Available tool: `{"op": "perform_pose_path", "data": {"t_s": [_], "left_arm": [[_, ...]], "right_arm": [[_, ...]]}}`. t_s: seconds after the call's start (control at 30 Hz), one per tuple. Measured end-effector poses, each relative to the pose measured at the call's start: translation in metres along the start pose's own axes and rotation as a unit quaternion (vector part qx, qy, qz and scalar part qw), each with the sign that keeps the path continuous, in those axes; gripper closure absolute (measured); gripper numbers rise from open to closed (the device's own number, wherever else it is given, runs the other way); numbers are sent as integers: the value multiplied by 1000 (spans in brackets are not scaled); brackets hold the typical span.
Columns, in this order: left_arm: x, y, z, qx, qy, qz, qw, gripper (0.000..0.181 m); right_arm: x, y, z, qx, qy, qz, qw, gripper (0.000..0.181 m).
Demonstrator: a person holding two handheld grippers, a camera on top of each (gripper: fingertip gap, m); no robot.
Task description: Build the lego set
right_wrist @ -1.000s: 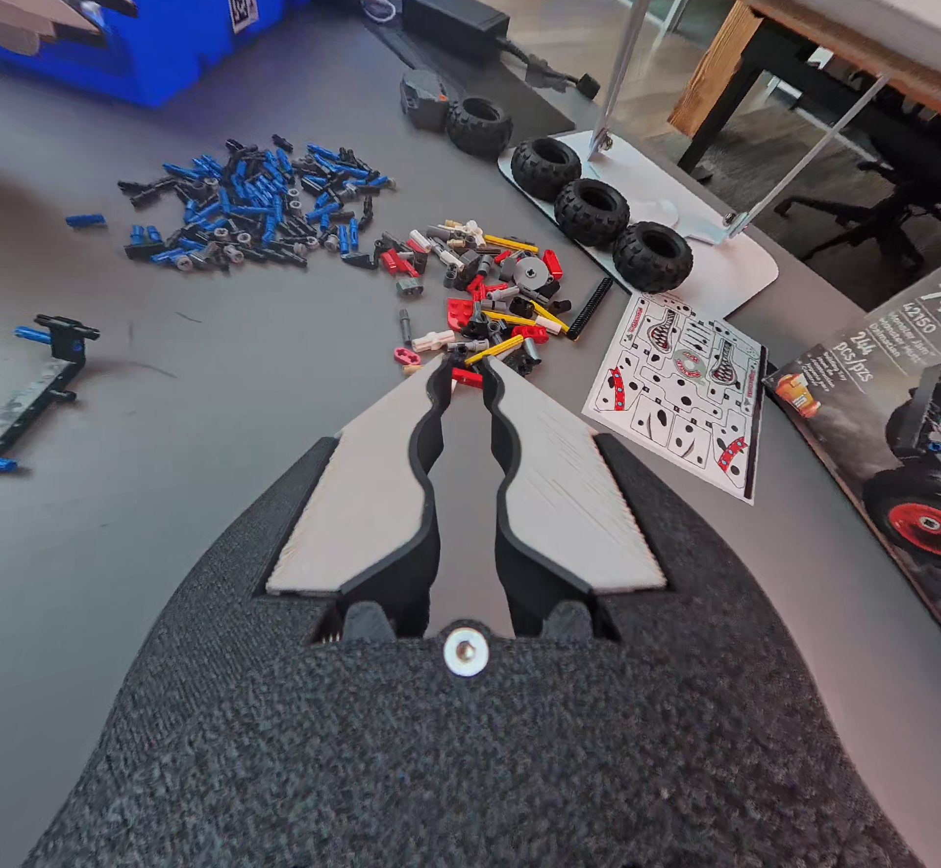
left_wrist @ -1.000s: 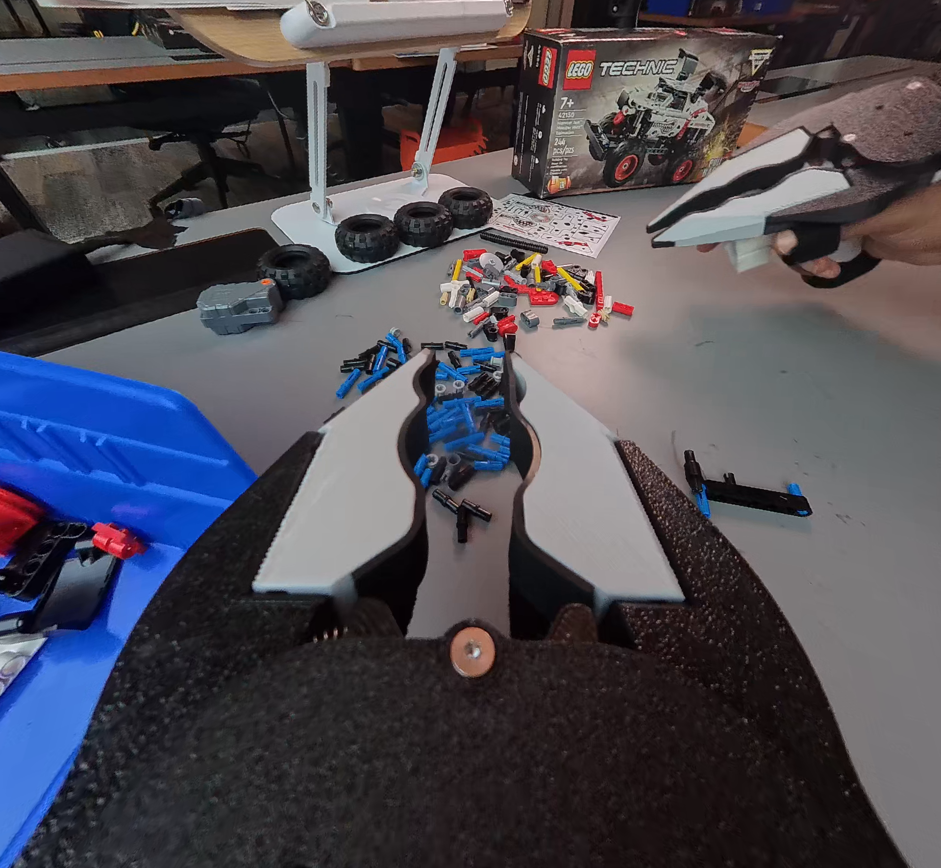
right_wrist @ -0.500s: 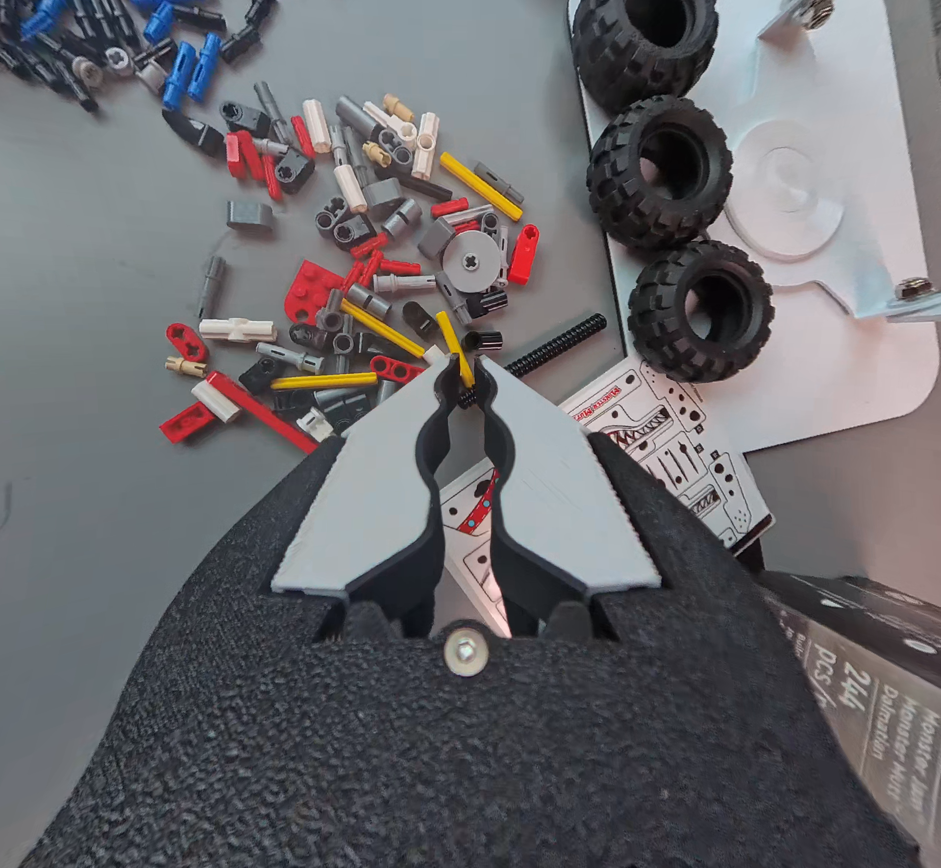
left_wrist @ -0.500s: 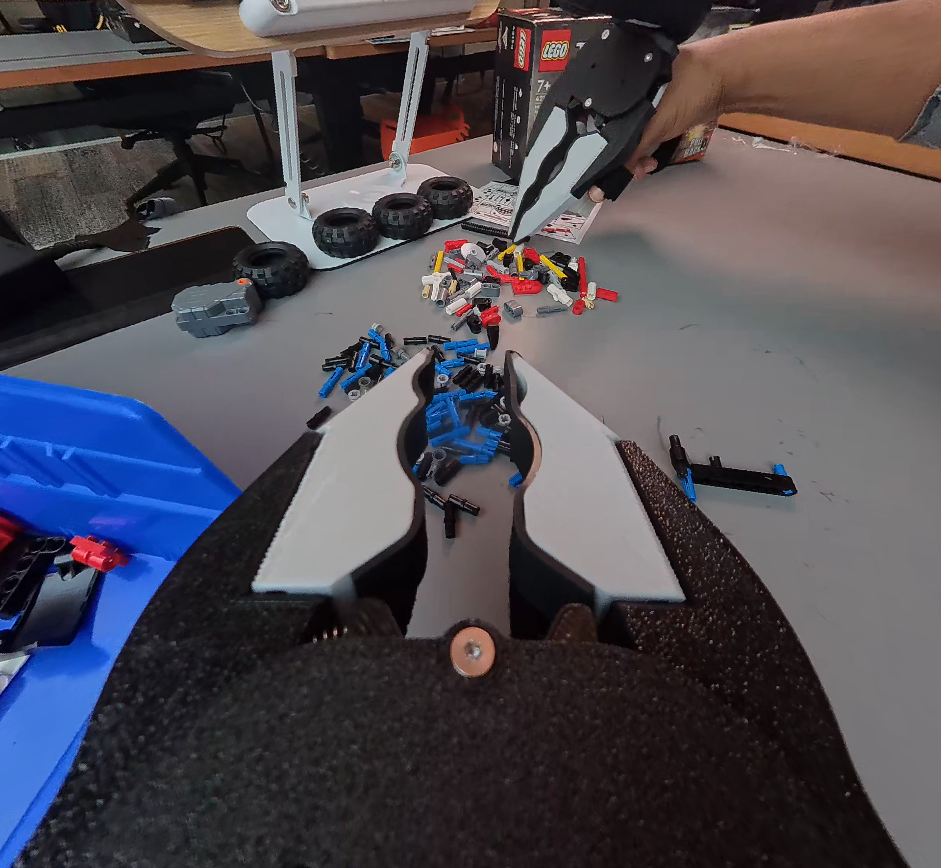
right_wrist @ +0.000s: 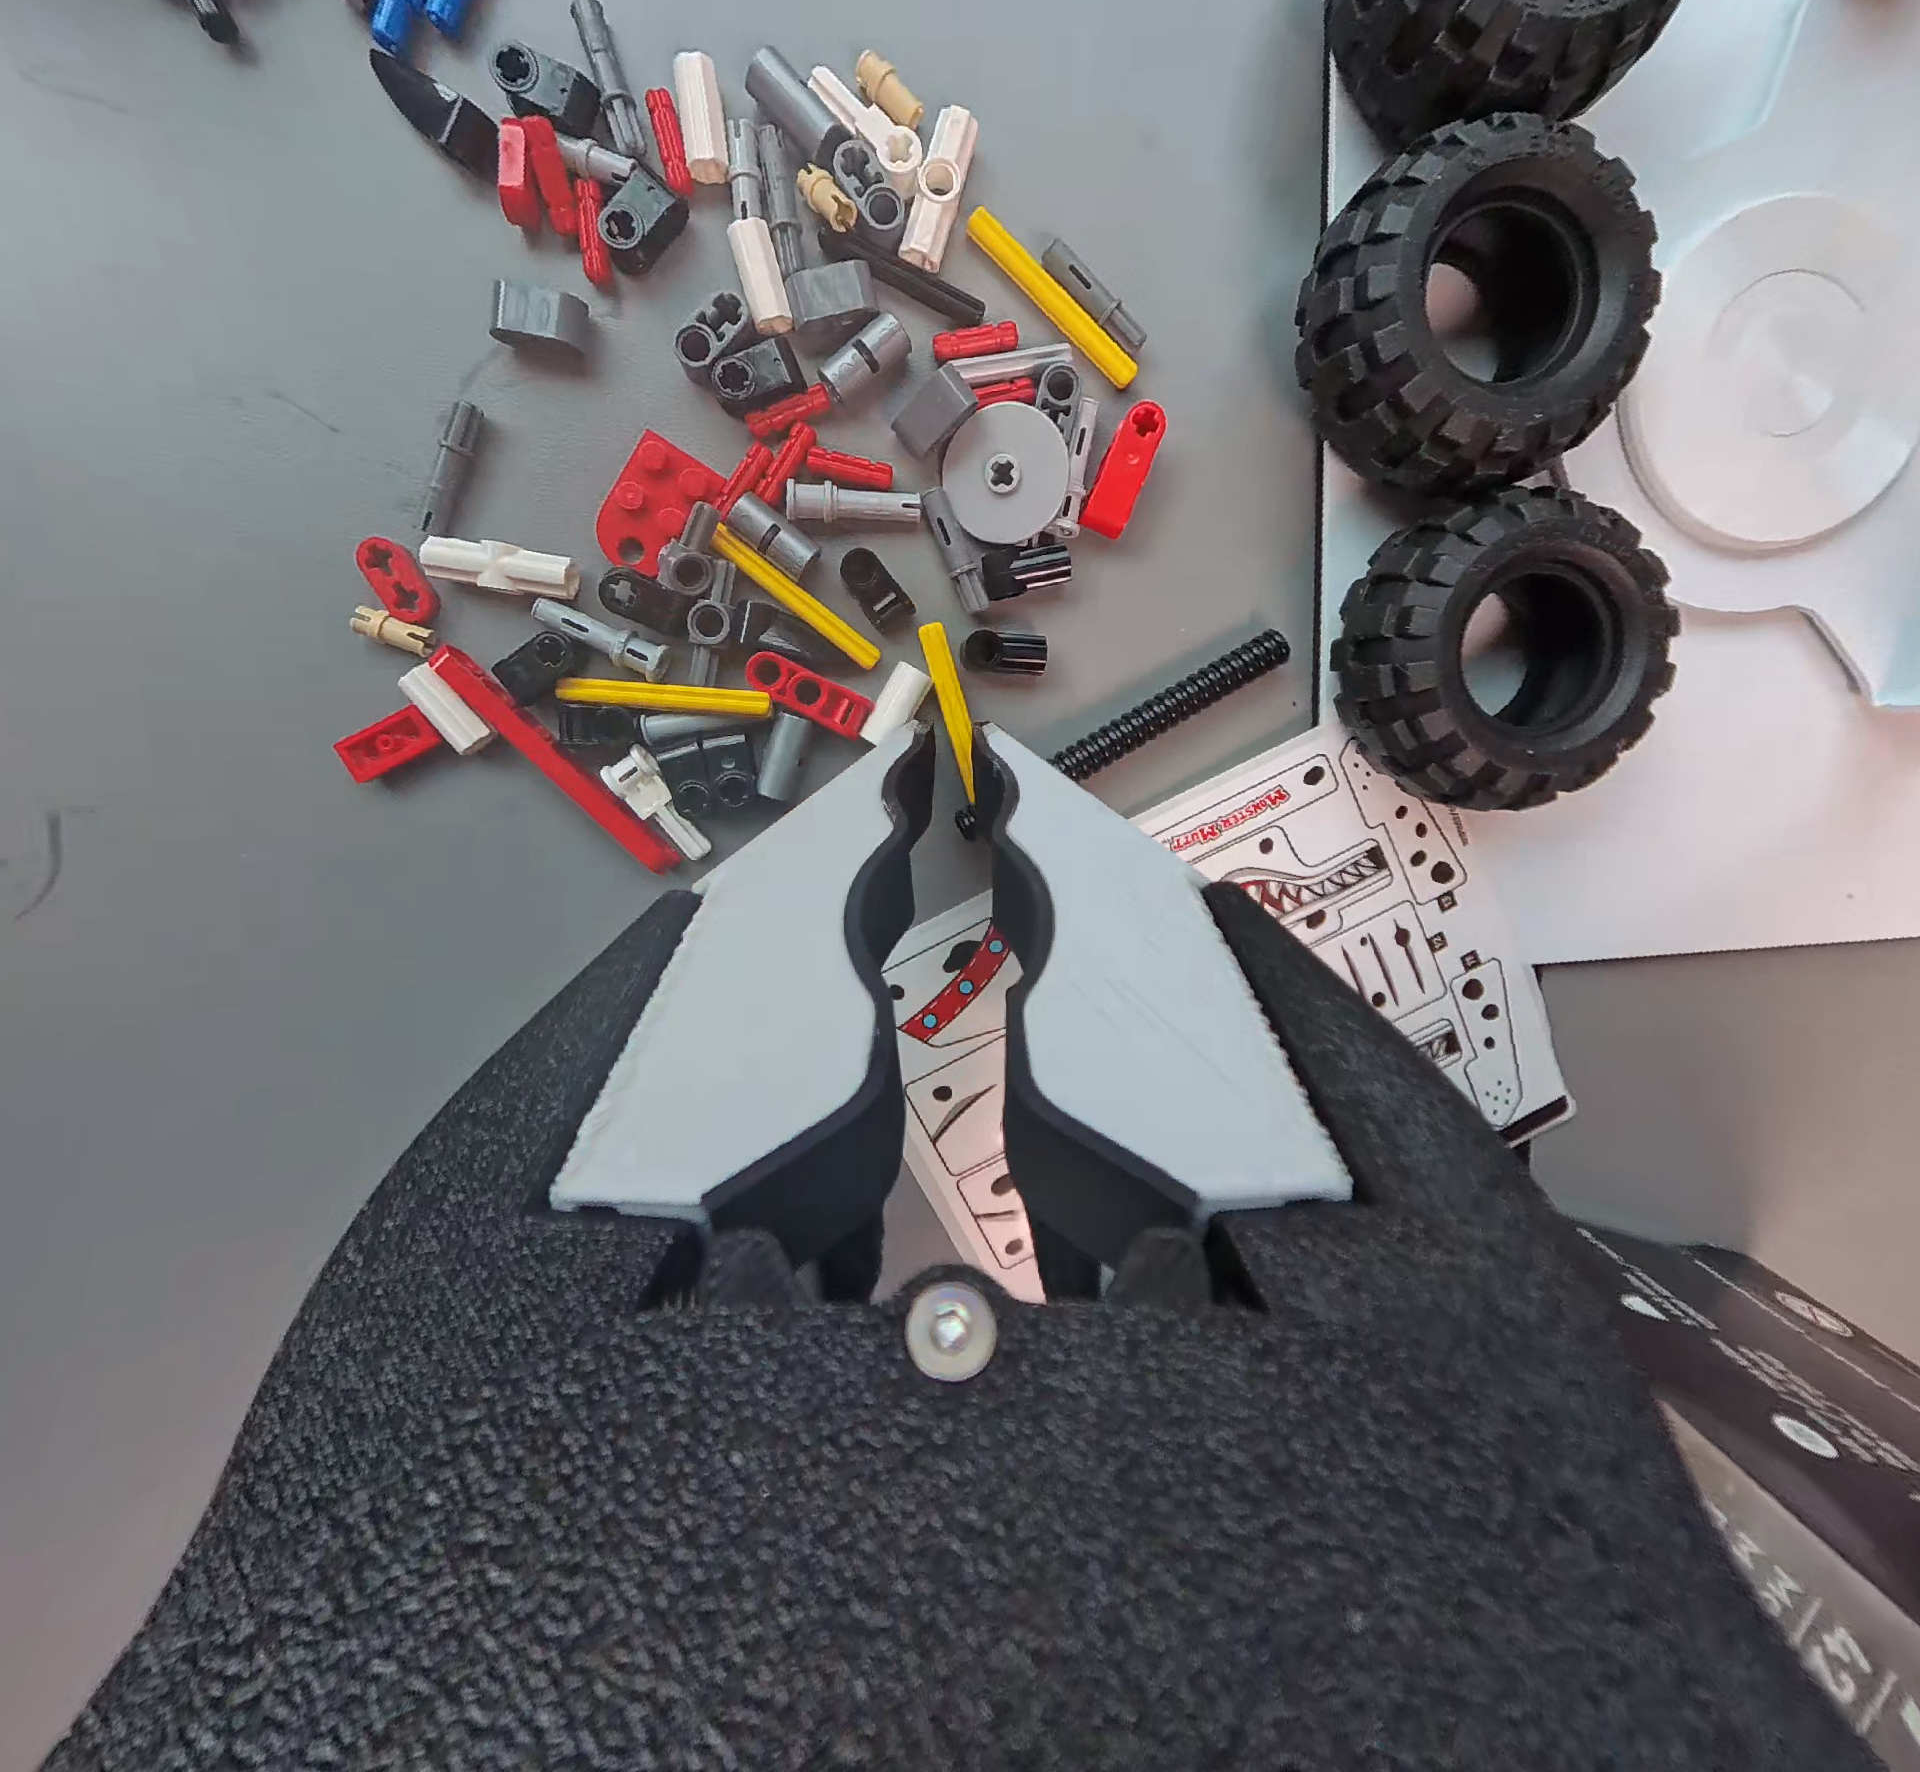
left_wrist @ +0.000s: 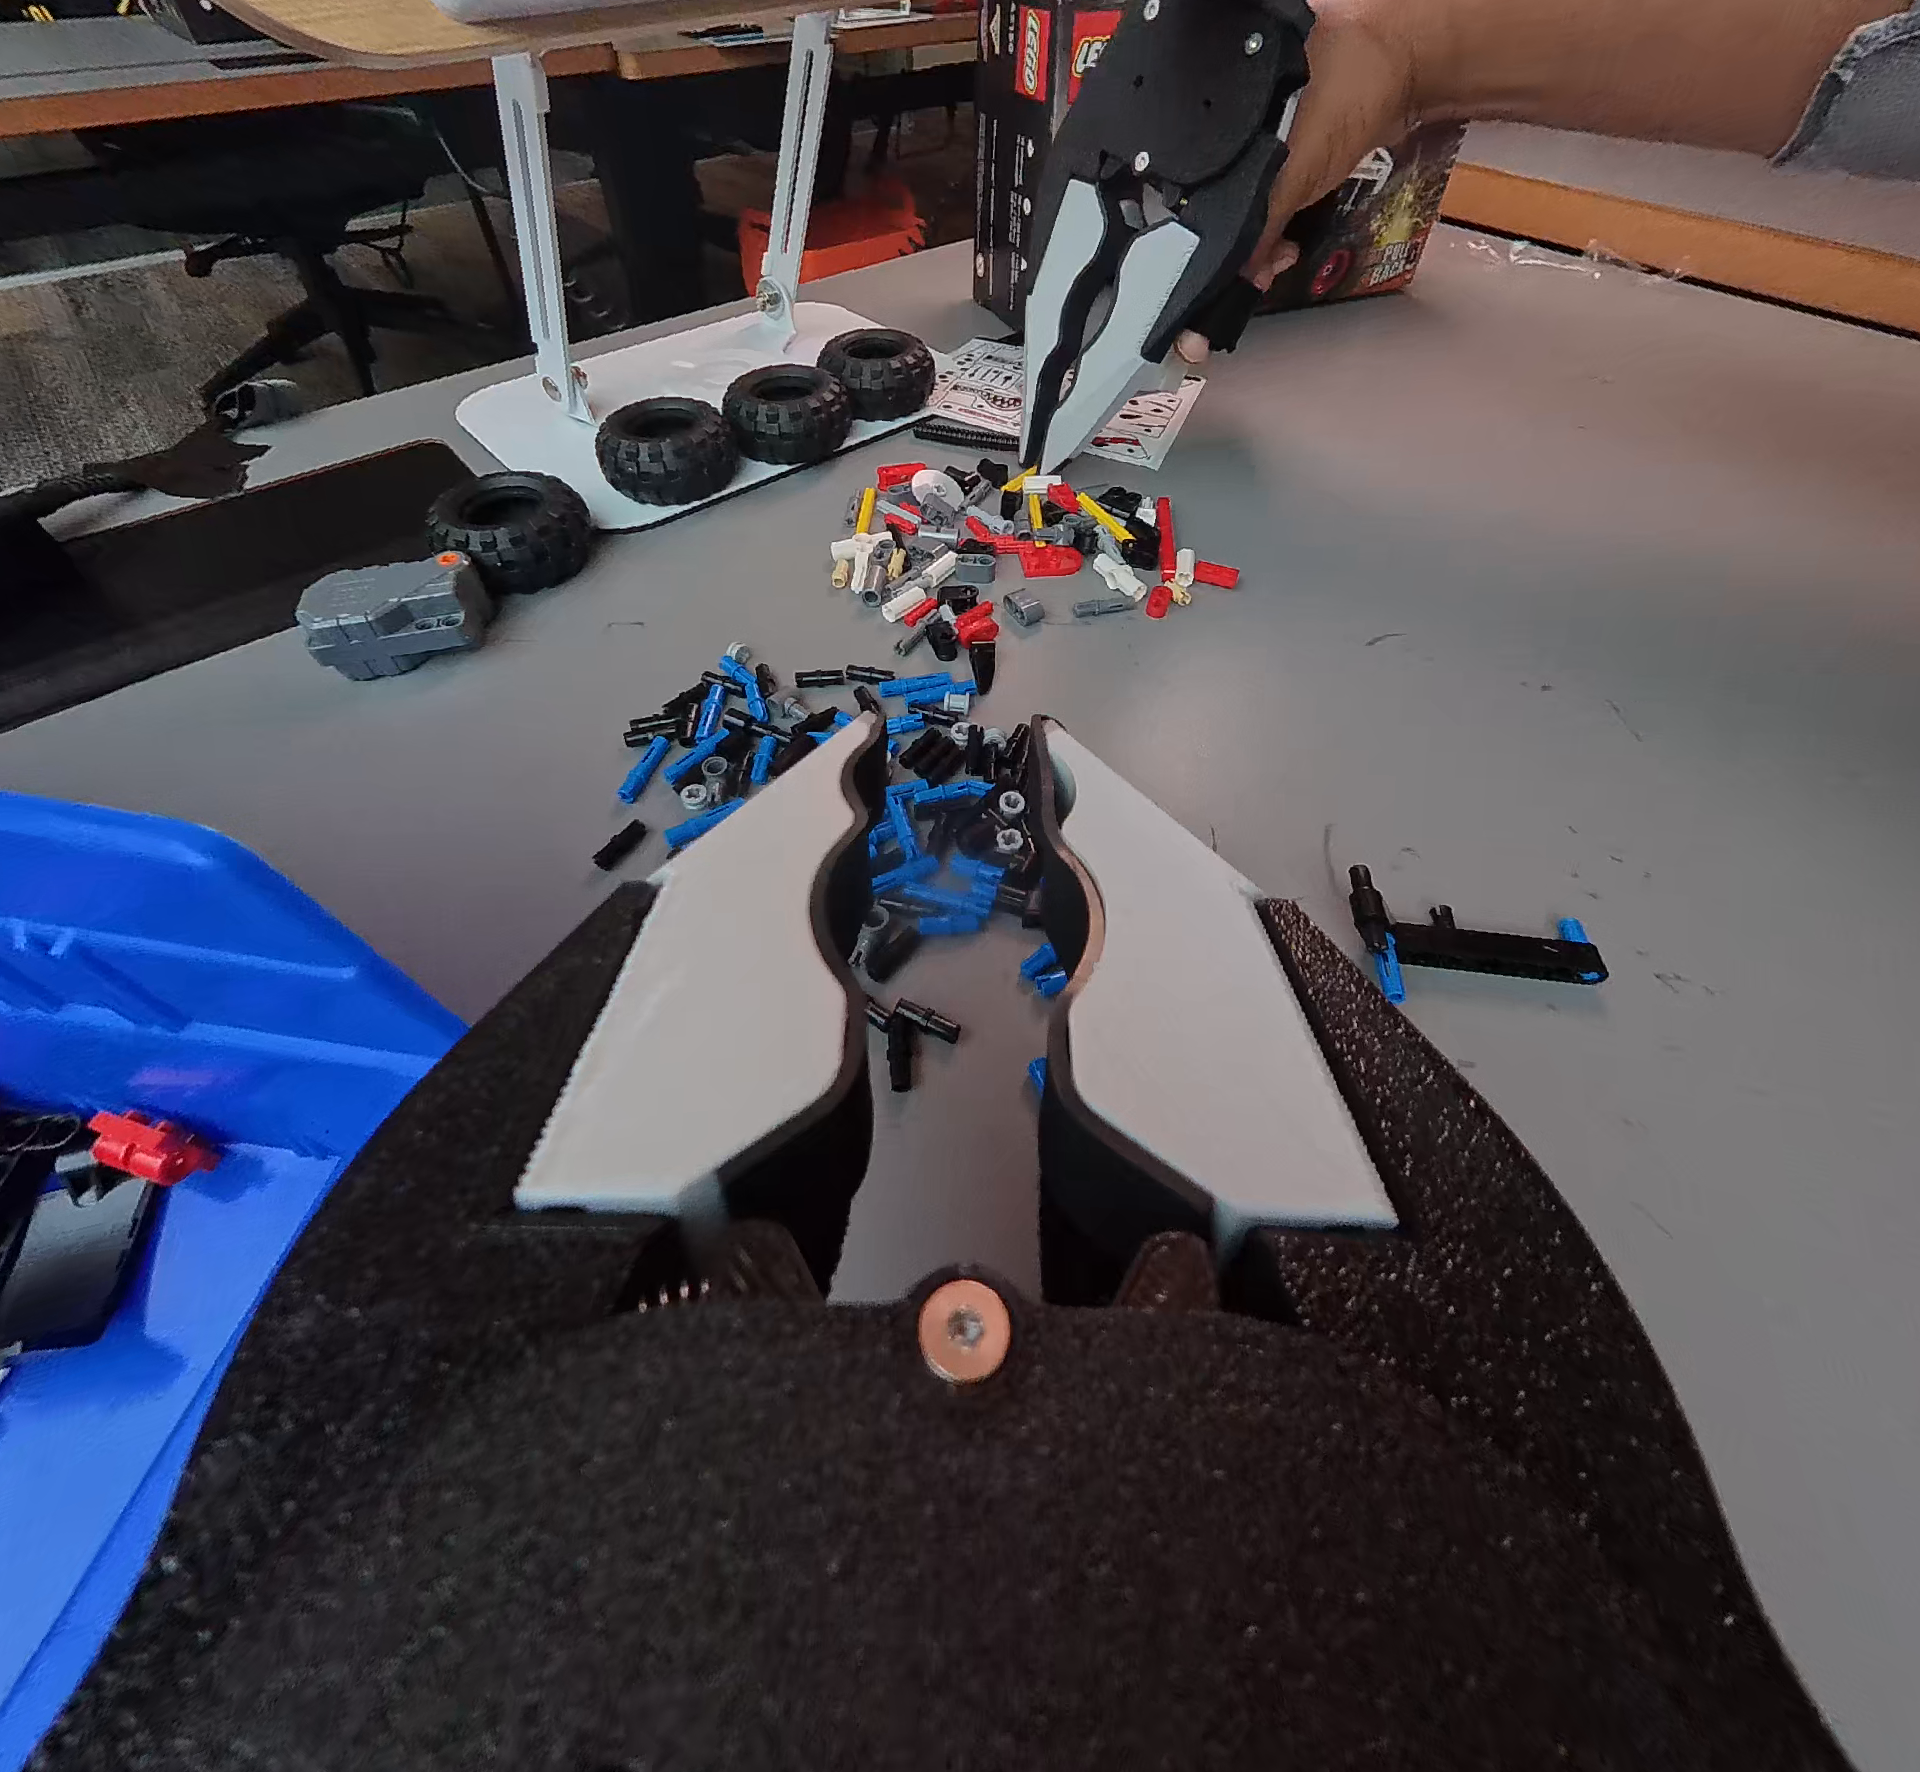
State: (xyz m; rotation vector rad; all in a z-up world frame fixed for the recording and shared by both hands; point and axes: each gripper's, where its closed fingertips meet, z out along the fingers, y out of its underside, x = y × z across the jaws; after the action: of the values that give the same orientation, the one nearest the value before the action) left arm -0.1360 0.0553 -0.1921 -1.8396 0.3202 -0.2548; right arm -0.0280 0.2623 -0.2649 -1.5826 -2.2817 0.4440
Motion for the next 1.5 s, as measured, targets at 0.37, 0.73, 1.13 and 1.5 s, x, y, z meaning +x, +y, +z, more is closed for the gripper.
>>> {"op": "perform_pose_path", "data": {"t_s": [0.37, 0.73, 1.13, 1.5], "left_arm": [[1, 2, 1, -7, 6, 0, 1000, 156], [4, 0, 0, -2, 6, 4, 1000, 156], [1, 5, 1, -19, -12, -1, 1000, 154], [-6, 51, -18, -180, 49, 38, 982, 154]], "right_arm": [[-3, 0, 3, -38, -37, -10, 999, 178], [-64, -39, -77, 106, -4, -8, 994, 178], [-197, 10, -32, 49, 0, 42, 998, 178], [-191, -3, -43, 107, 44, 83, 990, 167]]}}
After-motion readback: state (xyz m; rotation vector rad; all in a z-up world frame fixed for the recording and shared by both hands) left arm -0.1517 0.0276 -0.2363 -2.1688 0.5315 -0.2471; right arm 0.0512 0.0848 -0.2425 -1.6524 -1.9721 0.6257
